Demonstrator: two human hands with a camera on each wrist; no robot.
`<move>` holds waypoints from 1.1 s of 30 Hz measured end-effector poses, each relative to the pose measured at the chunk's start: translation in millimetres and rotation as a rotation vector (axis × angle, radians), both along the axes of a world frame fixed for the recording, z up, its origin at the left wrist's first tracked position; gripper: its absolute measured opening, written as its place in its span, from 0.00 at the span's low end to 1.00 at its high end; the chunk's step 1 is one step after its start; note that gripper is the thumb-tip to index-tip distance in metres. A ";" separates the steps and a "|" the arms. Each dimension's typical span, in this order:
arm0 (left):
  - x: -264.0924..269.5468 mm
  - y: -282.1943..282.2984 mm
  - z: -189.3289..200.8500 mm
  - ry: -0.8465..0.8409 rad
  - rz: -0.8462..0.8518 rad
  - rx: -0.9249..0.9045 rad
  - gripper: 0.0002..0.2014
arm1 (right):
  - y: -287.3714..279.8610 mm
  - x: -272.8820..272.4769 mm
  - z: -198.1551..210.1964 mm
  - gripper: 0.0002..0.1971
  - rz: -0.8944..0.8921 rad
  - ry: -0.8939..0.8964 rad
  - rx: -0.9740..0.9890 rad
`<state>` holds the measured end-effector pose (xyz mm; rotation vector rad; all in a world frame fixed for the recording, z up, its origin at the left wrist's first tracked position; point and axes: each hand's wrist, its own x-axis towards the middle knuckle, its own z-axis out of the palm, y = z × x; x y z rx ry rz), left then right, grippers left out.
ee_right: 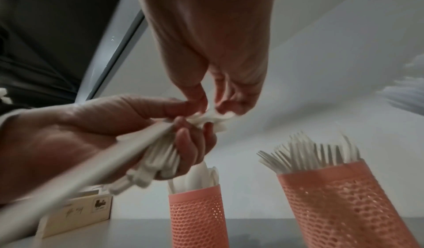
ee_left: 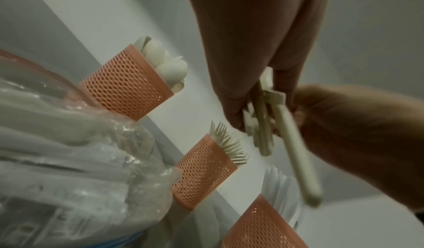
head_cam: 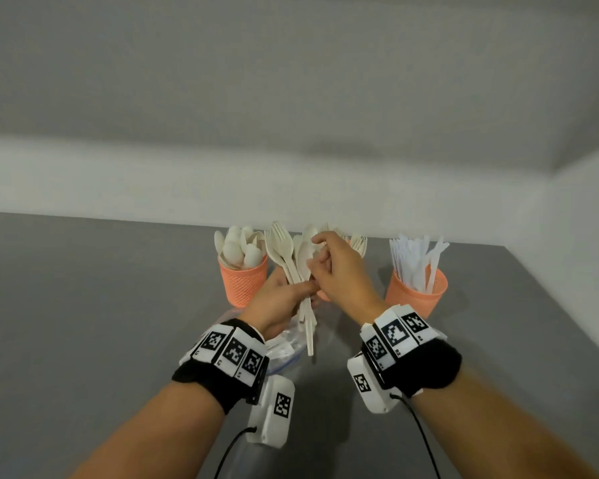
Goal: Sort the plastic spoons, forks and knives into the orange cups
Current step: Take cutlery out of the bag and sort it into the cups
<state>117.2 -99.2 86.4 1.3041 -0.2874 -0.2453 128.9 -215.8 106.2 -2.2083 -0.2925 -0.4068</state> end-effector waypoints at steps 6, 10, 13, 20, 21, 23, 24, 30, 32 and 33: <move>4.0 5.1 -8.5 -0.176 0.197 0.254 0.15 | 28.0 -8.3 5.8 0.22 0.069 -0.064 0.034; 0.3 8.6 -7.7 -0.294 0.293 0.321 0.17 | 36.2 -4.4 4.3 0.27 0.031 0.088 0.130; -2.1 14.8 -4.0 -0.217 0.265 0.271 0.30 | 39.8 -1.7 2.7 0.17 0.042 0.136 0.280; -0.2 25.7 -9.2 -0.113 0.250 0.100 0.36 | 40.5 -3.2 4.3 0.11 0.164 0.251 0.473; -0.3 26.3 -10.2 -0.114 0.243 0.083 0.36 | 40.4 -3.7 4.9 0.09 0.179 0.252 0.481; -1.1 26.8 -9.8 -0.110 0.241 0.040 0.32 | 39.6 -3.0 4.6 0.07 0.204 0.256 0.492; -1.7 27.0 -8.9 -0.108 0.236 0.019 0.29 | 40.1 -3.4 5.2 0.06 0.207 0.256 0.498; 0.6 25.3 -6.5 -0.120 0.227 0.059 0.24 | 43.0 -3.9 5.1 0.08 0.141 0.101 0.581; 4.0 27.9 -7.5 -0.102 0.235 0.070 0.25 | 42.8 -3.3 11.9 0.15 0.170 0.102 0.658; 5.5 29.7 -8.8 -0.087 0.237 0.069 0.25 | 41.0 -1.8 16.1 0.19 0.189 0.108 0.672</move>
